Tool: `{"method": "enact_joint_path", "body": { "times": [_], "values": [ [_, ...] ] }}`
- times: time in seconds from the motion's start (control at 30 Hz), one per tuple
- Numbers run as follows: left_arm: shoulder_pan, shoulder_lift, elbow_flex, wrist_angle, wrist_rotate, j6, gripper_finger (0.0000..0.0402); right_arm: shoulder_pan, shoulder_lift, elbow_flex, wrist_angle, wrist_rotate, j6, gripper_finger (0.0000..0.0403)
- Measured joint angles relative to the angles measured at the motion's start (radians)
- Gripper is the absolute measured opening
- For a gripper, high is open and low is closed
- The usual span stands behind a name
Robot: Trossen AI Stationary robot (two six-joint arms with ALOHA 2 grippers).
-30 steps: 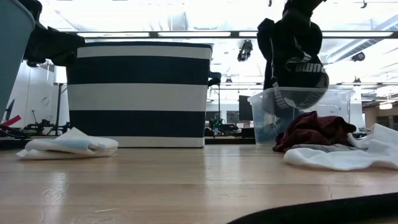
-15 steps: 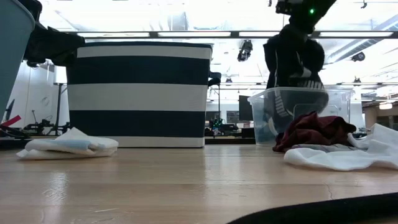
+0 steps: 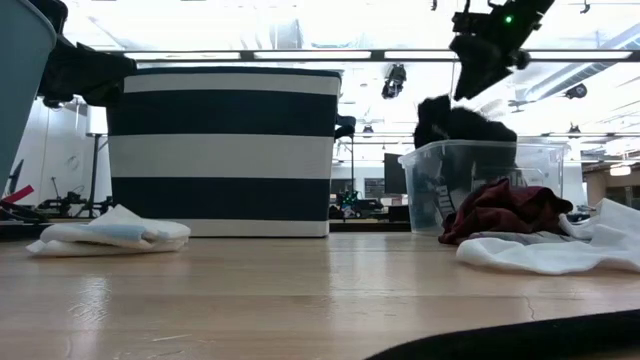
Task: Pick & Place Cloths
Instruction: Put the blue boxer into the transparent bin, then put the red underwear into the transparent bin
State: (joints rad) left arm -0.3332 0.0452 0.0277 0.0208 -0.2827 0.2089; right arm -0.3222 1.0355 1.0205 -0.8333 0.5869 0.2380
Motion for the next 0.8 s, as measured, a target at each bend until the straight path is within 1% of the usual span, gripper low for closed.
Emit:
{"method": "enact_joint_path", "body": {
  "times": [0.1, 0.17, 0.23, 0.27, 0.3, 0.43, 0.5, 0.63, 0.8],
  "values": [
    [0.000, 0.000, 0.000, 0.000, 0.000, 0.000, 0.0030, -0.014, 0.000, 0.018, -0.074, 0.087, 0.093, 0.0226],
    [0.000, 0.000, 0.000, 0.000, 0.000, 0.000, 0.0030, -0.022, 0.000, 0.032, -0.106, 0.094, 0.142, 0.0231],
    [0.000, 0.000, 0.000, 0.000, 0.000, 0.000, 0.0030, -0.023, 0.000, 0.039, -0.113, 0.091, 0.151, 0.0235],
    [0.000, 0.000, 0.000, 0.000, 0.000, 0.000, 0.0030, -0.021, 0.000, 0.041, -0.111, 0.071, 0.152, 0.0236],
    [0.000, 0.000, 0.000, 0.000, 0.000, 0.000, 0.0030, -0.015, -0.002, 0.041, -0.111, 0.030, 0.152, 0.0237],
    [0.000, 0.000, 0.000, 0.000, 0.000, 0.000, 0.0030, 0.010, 0.003, 0.030, -0.104, -0.213, 0.150, 0.0241],
    [0.000, 0.000, 0.000, 0.000, 0.000, 0.000, 0.0030, 0.027, 0.007, 0.018, -0.103, -0.287, 0.151, 0.0242],
    [0.000, 0.000, 0.000, 0.000, 0.000, 0.000, 0.0030, 0.076, 0.007, -0.020, -0.106, -0.365, 0.175, 0.0238],
    [0.000, 0.000, 0.000, 0.000, 0.000, 0.000, 0.0030, 0.157, 0.007, -0.085, -0.105, -0.379, 0.240, 0.0226]
  ]
}}
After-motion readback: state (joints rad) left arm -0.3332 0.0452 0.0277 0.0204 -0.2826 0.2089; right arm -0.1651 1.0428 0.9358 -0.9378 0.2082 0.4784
